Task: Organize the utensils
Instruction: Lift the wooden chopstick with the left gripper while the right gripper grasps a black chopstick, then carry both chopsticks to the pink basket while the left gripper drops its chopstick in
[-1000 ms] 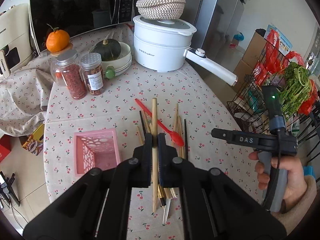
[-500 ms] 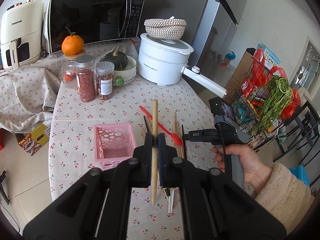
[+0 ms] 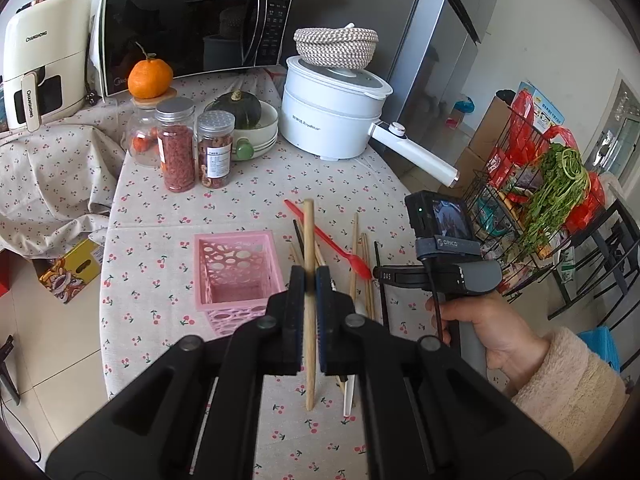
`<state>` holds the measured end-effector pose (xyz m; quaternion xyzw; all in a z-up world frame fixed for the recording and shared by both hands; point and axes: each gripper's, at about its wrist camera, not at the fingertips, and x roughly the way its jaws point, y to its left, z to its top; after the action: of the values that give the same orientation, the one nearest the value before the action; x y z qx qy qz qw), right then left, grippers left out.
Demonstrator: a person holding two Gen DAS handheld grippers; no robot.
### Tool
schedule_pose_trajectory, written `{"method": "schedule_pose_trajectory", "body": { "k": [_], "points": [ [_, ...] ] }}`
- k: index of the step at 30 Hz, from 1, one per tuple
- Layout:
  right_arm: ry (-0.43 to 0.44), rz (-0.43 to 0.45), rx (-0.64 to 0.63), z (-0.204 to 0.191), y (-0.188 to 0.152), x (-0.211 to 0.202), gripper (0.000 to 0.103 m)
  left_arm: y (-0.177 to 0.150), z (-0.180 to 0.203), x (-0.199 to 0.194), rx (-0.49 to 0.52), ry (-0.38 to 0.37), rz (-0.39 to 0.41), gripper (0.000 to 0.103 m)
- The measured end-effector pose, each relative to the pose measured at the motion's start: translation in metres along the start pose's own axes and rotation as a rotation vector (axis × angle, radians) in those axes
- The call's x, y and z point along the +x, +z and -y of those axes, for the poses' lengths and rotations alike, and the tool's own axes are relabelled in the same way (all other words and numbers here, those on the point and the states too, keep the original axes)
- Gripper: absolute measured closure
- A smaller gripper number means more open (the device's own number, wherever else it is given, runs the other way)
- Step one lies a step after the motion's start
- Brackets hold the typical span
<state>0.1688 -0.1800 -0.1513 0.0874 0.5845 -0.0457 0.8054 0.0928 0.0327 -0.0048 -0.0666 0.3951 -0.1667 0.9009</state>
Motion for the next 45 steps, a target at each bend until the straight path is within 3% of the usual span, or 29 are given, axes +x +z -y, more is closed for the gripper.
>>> {"method": "schedule_pose_trajectory", "body": {
  "k": [2,18,24,31,36,39,45],
  "points": [
    [0.069,0.028,0.024,0.007,-0.004,-0.011,0.097,0.000,-0.001,-0.002,-0.003,0.006,0.009,0.097],
    [0.311,0.331,-0.063,0.011,-0.057,-0.159,0.098,0.007,0.000,-0.039,-0.024,0.000,0.149,0.097],
    [0.390,0.431,-0.119,0.003,-0.060,-0.201,0.098,0.018,0.002,-0.058,-0.020,-0.013,0.234,0.097],
    [0.471,0.517,-0.101,0.003,-0.052,-0.228,0.098,0.031,-0.013,-0.079,-0.075,-0.020,0.388,0.097],
    [0.517,0.559,-0.079,0.002,-0.045,-0.239,0.098,0.039,-0.028,-0.084,-0.126,0.033,0.503,0.097],
    [0.527,0.555,-0.062,0.000,-0.041,-0.235,0.098,0.042,-0.036,-0.072,-0.144,0.077,0.511,0.097],
    [0.560,0.555,-0.037,-0.006,-0.035,-0.228,0.098,0.042,-0.056,-0.028,-0.173,0.135,0.450,0.097]
  ]
}}
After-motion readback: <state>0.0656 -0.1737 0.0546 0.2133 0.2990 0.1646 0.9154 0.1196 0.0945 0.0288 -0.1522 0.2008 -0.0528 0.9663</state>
